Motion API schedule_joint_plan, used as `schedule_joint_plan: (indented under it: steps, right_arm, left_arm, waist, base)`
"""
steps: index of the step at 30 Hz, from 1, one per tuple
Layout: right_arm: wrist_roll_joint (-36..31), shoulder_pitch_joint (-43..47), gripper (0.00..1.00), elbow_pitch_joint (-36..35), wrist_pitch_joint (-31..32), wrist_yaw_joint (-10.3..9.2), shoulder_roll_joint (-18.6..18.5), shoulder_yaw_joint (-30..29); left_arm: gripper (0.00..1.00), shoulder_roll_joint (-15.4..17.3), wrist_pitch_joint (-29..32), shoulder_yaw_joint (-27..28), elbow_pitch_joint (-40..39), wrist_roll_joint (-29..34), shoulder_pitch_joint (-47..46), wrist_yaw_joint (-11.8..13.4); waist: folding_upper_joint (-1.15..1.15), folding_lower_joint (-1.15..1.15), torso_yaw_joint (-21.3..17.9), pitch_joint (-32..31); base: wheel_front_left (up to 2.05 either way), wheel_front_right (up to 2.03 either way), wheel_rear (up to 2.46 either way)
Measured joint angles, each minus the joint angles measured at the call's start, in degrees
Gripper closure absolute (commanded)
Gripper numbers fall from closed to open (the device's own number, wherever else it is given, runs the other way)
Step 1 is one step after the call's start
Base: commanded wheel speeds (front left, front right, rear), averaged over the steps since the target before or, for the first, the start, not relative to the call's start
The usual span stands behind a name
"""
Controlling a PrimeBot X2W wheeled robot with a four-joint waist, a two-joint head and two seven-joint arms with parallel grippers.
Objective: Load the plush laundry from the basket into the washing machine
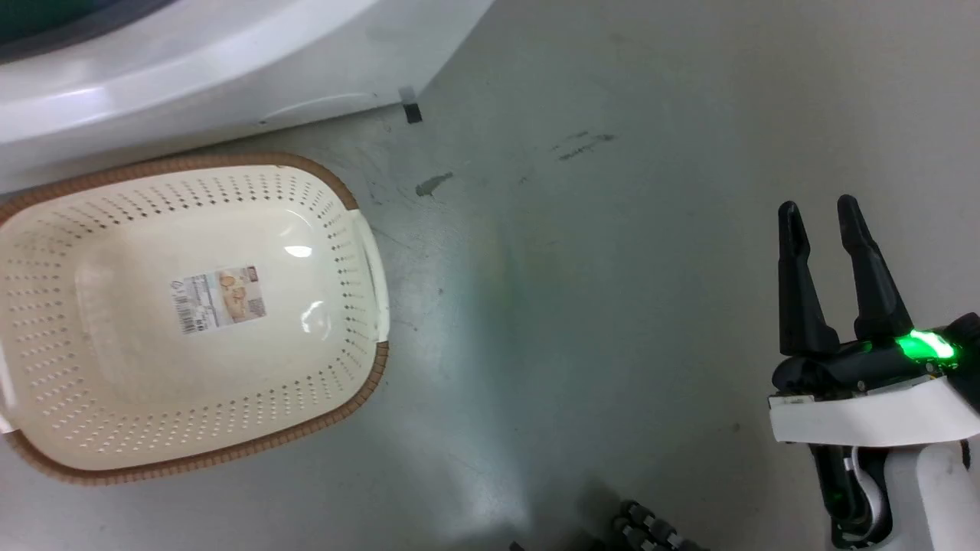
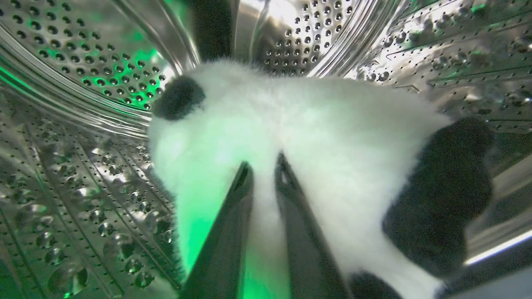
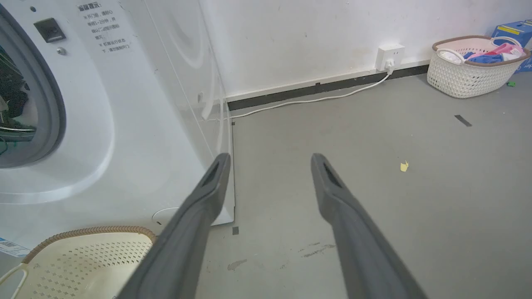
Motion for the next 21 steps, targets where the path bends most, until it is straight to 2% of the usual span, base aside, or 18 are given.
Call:
schedule_joint_plan:
  steps: [7, 10, 14, 17, 21]
  right_arm:
    - [-2.7, -0.3, 0.0, 0.2, 0.0, 0.0, 0.0, -1.7]
    - [-4.5, -0.2, 0.0, 0.4, 0.0, 0.01, 0.0, -3.4]
    - [-7.3, 0.4, 0.0, 0.9, 0.0, 0.01, 0.0, -4.8]
    - [-9.0, 1.5, 0.0, 1.3, 0.0, 0.01, 0.0, -5.7]
    - [-11.9, 3.9, 0.0, 2.1, 0.0, 0.01, 0.0, -6.3]
  left_arm:
    - [0.0, -3.0, -5.7, -0.9, 5.2, -1.3, 2.0, -0.5]
    - [0.0, -5.0, -10.5, -1.1, 6.6, -2.3, 5.6, -0.4]
    - [0.0, -8.3, -13.8, -1.1, 6.6, -3.9, 11.7, -0.4]
    - [0.0, -10.8, -14.5, -0.7, 3.3, -5.7, 17.4, -0.5]
    - [0.0, -14.0, -14.5, 1.3, -7.7, -7.3, 28.3, -0.4]
  waist:
    - [0.0, 0.0, 1.7, -3.5]
    - [0.0, 0.0, 2.8, -6.1]
    - [0.0, -0.01, 4.8, -10.5]
    - [0.0, -0.02, 6.5, -14.3]
    - [0.0, -0.03, 9.1, -19.8]
  base:
    - [0.0, 0.0, 0.0]
    - [0.0, 0.0, 0.0]
    - [0.0, 0.0, 0.0]
    - [0.0, 0.0, 0.0]
    - [0.0, 0.0, 0.0]
